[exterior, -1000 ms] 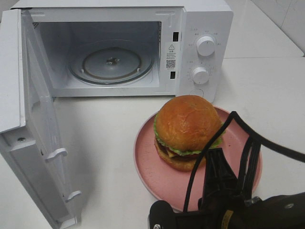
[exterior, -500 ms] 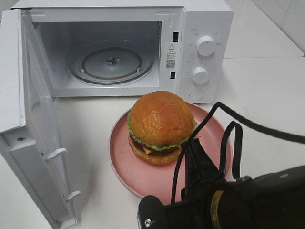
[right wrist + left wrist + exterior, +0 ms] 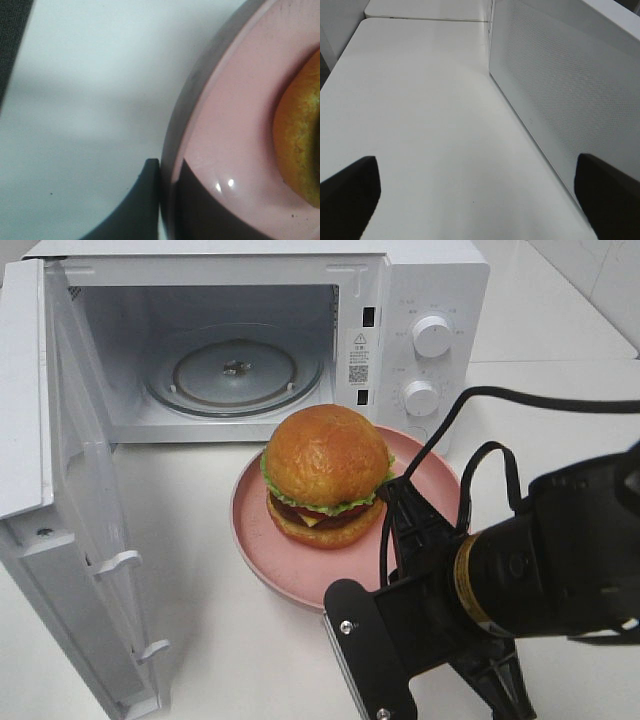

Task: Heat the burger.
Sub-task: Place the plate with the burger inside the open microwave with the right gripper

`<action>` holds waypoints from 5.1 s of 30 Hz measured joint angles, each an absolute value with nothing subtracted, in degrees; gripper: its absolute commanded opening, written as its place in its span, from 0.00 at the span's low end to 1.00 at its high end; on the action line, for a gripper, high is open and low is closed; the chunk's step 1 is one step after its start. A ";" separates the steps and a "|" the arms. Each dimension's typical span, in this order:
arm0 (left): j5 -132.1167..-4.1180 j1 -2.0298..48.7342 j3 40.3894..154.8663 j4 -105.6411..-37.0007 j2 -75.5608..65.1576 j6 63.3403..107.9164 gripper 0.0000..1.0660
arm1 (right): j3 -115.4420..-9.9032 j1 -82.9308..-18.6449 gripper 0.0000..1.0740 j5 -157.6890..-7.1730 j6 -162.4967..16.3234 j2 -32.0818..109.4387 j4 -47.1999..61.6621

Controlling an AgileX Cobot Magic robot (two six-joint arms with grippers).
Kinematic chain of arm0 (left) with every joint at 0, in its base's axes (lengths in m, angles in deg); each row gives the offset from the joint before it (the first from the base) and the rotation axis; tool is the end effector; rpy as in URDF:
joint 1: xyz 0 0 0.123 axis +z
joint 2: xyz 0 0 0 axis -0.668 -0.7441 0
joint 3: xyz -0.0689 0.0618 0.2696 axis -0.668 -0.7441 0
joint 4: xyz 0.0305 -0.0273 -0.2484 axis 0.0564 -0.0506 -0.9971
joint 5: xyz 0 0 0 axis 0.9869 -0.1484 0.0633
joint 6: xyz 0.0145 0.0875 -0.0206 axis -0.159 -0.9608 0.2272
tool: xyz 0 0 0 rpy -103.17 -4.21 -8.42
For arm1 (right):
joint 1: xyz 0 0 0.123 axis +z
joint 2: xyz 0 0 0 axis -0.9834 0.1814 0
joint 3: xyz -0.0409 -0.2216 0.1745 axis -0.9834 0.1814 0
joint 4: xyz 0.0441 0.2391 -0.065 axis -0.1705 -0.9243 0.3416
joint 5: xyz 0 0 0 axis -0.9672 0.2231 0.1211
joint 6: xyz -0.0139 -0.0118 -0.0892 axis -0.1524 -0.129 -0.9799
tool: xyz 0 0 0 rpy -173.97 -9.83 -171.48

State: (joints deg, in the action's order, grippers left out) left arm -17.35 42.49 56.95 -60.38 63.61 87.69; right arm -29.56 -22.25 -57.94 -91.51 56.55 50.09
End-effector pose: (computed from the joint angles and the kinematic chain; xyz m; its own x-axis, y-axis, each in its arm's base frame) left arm -0.0085 -0.0052 0.2802 -0.4529 -0.0048 -0.8915 0.0402 0.9989 -0.0258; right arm 0.1531 0.1973 0.1604 0.4643 -0.8857 -0.0075 -0.7658 -0.3971 -0.5058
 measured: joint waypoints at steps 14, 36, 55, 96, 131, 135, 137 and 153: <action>-17.35 42.49 56.95 -60.38 63.61 87.69 0.92 | -32.88 -31.82 0.00 -59.66 -125.25 56.55 30.44; -17.41 42.49 56.95 -60.38 63.61 87.69 0.92 | -40.50 -35.26 0.00 -64.47 -144.56 64.63 16.74; -17.41 42.49 56.95 -60.38 63.61 87.69 0.92 | -56.71 -35.26 0.00 -61.89 -134.25 75.00 22.36; -17.41 42.49 56.95 -60.38 63.61 87.69 0.92 | -84.50 -38.64 0.00 -50.43 -130.58 92.14 23.68; -17.41 42.49 56.95 -60.38 63.61 87.69 0.92 | -108.57 -40.59 0.00 -46.48 -126.17 108.06 23.39; -17.41 42.49 56.95 -60.26 63.61 87.69 0.92 | -108.74 -40.59 0.01 -46.54 -126.23 108.41 22.59; -17.41 42.49 56.95 -60.21 63.61 87.69 0.92 | -108.74 -40.59 0.02 -46.54 -126.23 108.64 22.59; -17.41 42.49 56.95 -60.21 63.61 87.69 0.92 | -108.68 -40.59 0.50 -50.78 -126.11 108.58 22.19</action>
